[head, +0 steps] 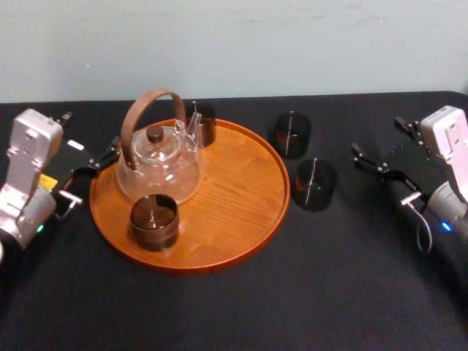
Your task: Pick up the glass from the table and place it on the tray.
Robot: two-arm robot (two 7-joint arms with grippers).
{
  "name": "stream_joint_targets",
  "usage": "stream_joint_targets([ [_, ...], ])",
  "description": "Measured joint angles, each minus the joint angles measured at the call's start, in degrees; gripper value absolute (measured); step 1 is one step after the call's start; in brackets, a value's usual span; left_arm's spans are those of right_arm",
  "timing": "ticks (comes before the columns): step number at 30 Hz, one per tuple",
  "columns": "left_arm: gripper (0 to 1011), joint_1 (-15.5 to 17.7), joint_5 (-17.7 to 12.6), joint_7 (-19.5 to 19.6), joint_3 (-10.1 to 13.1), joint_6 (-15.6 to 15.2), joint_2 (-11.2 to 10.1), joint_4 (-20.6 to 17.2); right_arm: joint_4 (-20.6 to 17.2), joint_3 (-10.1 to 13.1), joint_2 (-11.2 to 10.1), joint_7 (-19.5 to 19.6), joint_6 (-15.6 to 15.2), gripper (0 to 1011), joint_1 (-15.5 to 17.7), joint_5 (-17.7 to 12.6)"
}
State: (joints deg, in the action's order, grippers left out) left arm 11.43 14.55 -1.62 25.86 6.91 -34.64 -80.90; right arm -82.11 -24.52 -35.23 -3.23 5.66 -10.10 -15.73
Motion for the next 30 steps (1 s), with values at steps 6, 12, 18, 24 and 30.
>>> stream_joint_targets([
  [6,1001,0.0,0.0,0.0,0.0,0.0,0.0,0.0,-0.8,0.6,-0.8,-2.8,-1.0,1002,0.8,-0.4],
  [12,1001,0.0,0.0,0.0,0.0,0.0,0.0,0.0,-2.0,1.2,-1.8,-5.6,-2.1,1002,1.9,-1.0],
  [18,1001,0.0,0.0,0.0,0.0,0.0,0.0,0.0,-3.8,1.8,-3.4,-9.1,-3.5,1002,3.1,-1.8],
  [24,1001,0.0,0.0,0.0,0.0,0.0,0.0,0.0,-5.2,2.0,-4.8,-12.5,-4.5,1002,4.1,-2.2],
  [30,1001,0.0,0.0,0.0,0.0,0.0,0.0,0.0,-6.2,2.0,-5.5,-16.0,-5.8,1002,4.8,-2.7],
])
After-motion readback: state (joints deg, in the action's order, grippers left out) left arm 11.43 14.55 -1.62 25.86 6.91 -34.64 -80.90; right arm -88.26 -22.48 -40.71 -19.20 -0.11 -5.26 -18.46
